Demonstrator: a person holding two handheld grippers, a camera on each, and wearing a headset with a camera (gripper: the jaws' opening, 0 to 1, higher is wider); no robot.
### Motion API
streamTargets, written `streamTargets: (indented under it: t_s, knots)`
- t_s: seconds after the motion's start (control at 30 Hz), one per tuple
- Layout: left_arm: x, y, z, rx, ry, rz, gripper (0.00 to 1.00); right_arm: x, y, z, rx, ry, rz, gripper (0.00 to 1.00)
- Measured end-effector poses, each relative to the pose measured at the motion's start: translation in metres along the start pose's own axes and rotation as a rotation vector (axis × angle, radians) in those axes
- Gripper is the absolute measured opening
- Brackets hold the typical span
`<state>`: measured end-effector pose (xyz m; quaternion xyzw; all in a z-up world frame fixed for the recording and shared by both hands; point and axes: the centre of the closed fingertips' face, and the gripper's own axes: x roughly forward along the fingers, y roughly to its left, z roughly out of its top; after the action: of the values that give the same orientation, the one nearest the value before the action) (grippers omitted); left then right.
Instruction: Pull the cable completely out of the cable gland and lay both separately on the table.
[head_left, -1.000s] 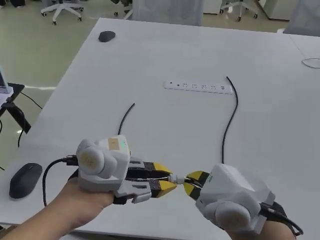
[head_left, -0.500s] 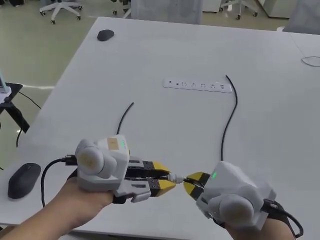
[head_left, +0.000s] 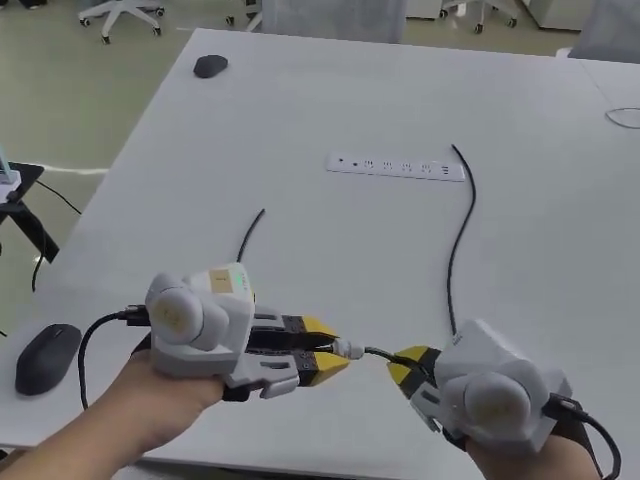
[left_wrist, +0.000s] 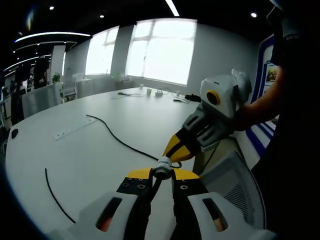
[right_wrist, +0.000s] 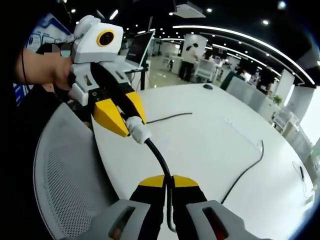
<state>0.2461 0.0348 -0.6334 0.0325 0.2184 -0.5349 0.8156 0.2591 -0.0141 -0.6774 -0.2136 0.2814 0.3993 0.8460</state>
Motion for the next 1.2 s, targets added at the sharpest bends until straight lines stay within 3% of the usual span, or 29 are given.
streamTargets:
  t_s: [0.17, 0.33, 0.43, 0.5, 0.6, 0.67, 1.2]
  knots:
    - [-0.001, 0.001, 0.002, -0.005, -0.015, 0.003, 0.15, 0.002, -0.008, -0.010, 0.076, 0.021, -0.018, 0.00]
    - [-0.005, 0.000, 0.002, -0.010, -0.026, 0.006, 0.15, 0.005, -0.010, -0.027, 0.204, 0.053, -0.024, 0.00]
    - [-0.007, -0.002, 0.004, -0.010, -0.037, 0.005, 0.15, 0.007, -0.013, -0.036, 0.232, 0.071, -0.039, 0.00]
    - [-0.007, -0.004, 0.003, -0.007, -0.036, 0.005, 0.15, 0.008, -0.014, -0.044, 0.299, 0.087, -0.041, 0.00]
    - [-0.007, -0.005, 0.001, -0.004, -0.036, 0.005, 0.15, 0.010, -0.013, -0.049, 0.312, 0.106, -0.046, 0.00]
    - [-0.007, -0.007, -0.001, -0.006, -0.034, 0.004, 0.15, 0.012, -0.008, -0.054, 0.364, 0.124, -0.036, 0.00]
    - [-0.014, 0.001, -0.006, -0.027, -0.026, 0.025, 0.15, 0.004, -0.005, -0.046, 0.236, 0.086, -0.028, 0.01]
